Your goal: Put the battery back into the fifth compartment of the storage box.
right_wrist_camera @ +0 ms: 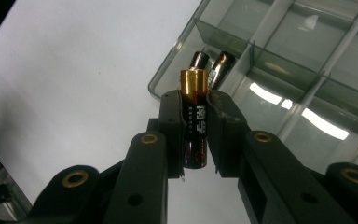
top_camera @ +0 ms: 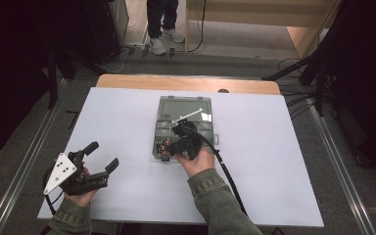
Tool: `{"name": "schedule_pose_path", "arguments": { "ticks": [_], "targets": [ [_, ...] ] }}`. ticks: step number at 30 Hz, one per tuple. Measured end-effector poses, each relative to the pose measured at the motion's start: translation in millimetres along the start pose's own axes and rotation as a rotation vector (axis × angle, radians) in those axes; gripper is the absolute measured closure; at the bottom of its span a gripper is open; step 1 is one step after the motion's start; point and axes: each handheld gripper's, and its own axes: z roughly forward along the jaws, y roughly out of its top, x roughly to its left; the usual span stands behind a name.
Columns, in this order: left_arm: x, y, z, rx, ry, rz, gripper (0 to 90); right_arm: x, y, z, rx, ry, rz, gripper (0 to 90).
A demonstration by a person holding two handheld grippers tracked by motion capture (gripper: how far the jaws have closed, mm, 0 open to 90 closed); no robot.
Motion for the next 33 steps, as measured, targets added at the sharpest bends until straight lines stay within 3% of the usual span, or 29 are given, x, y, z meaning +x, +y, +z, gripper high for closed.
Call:
{"name": "schedule_pose_path", "arguments": {
  "ticks": [11, 16, 29, 33],
  "targets": [
    [0.2, 0.1, 0.4, 0.001, -0.001, -0.001, 14.2, -4.1, 11.4, 12.7, -0.044, 0.034, 0.081, 77.5],
    [0.3, 0.1, 0.1, 0.0, -0.002, -0.001, 14.2, -5.1, 16.9, 20.5, -0.06, 0.046, 0.144, 77.5],
    [0.5, 0.2, 0.2, -0.004, -0.003, -0.002, 14.2, -10.2, 20.4, 27.2, -0.089, 0.066, 0.224, 77.2],
    [0.6, 0.3, -0.1, -0.003, -0.003, -0.001, 14.2, -10.5, 20.0, 27.0, -0.108, 0.081, 0.245, 66.3]
  ]
}}
